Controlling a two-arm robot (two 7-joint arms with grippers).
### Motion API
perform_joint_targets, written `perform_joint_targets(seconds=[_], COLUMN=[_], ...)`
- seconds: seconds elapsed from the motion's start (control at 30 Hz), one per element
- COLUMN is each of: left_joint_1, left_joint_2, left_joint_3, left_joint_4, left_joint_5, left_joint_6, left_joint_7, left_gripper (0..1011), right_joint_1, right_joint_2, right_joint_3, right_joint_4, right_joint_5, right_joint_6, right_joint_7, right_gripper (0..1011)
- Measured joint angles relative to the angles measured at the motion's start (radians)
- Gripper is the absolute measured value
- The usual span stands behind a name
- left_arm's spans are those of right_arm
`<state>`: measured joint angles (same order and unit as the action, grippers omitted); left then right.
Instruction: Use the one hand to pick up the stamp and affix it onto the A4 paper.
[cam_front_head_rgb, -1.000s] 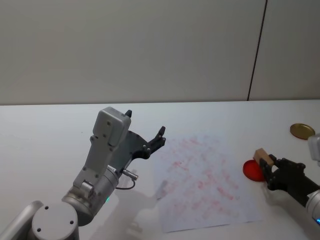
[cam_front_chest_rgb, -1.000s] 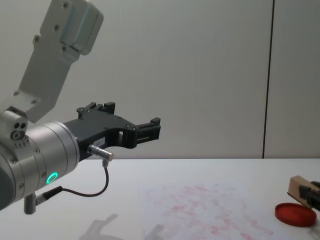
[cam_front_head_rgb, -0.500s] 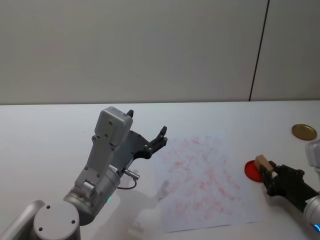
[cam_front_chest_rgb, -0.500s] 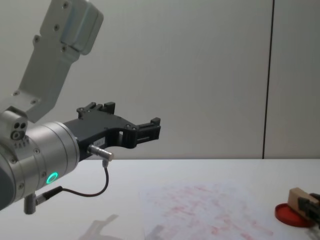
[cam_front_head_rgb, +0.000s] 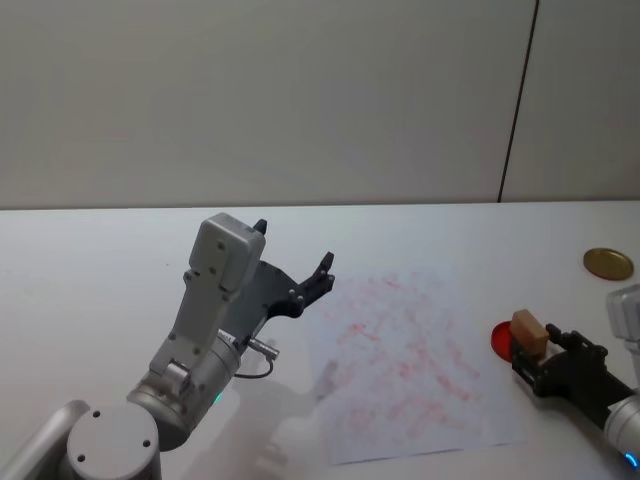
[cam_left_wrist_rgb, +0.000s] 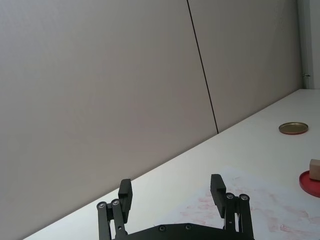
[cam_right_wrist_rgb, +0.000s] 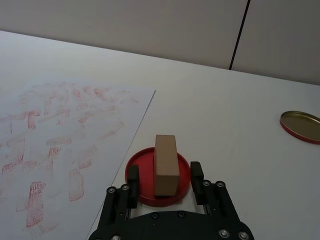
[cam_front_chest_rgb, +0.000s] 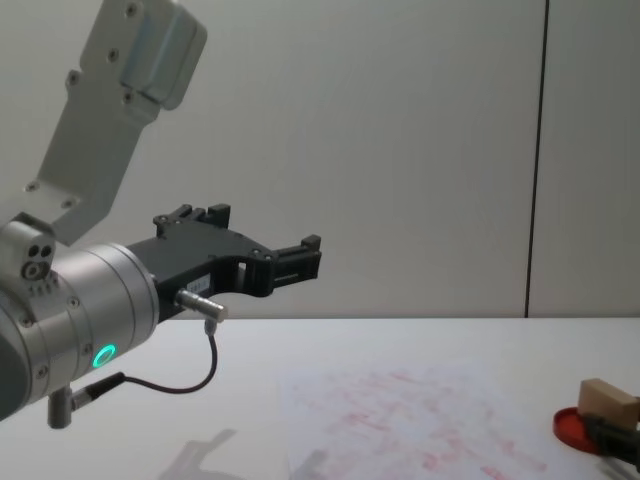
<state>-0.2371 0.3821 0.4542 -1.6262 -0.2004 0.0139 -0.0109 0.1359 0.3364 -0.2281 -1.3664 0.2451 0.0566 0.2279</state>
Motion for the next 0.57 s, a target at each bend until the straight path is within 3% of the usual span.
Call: perform_joint_targets(seconds=[0.37, 0.57], left_joint_1=[0.0, 0.0], left_joint_2=[0.0, 0.0], left_joint_3=[0.0, 0.0], left_joint_4=[0.0, 0.0], left_joint_5=[0.0, 0.0], left_joint_6=[0.0, 0.0], left_joint_7=[0.0, 0.0], left_gripper=[993, 993], right_joint_1=[-0.017, -0.041], right_joint_2=[0.001, 0.006], right_joint_3=[0.001, 0.001], right_joint_4=[-0.046, -0.107], right_joint_5=[0.005, 0.01], right_joint_6=[-0.033, -0.045], right_joint_7=[-0.018, -0.044], right_gripper=[907, 1001])
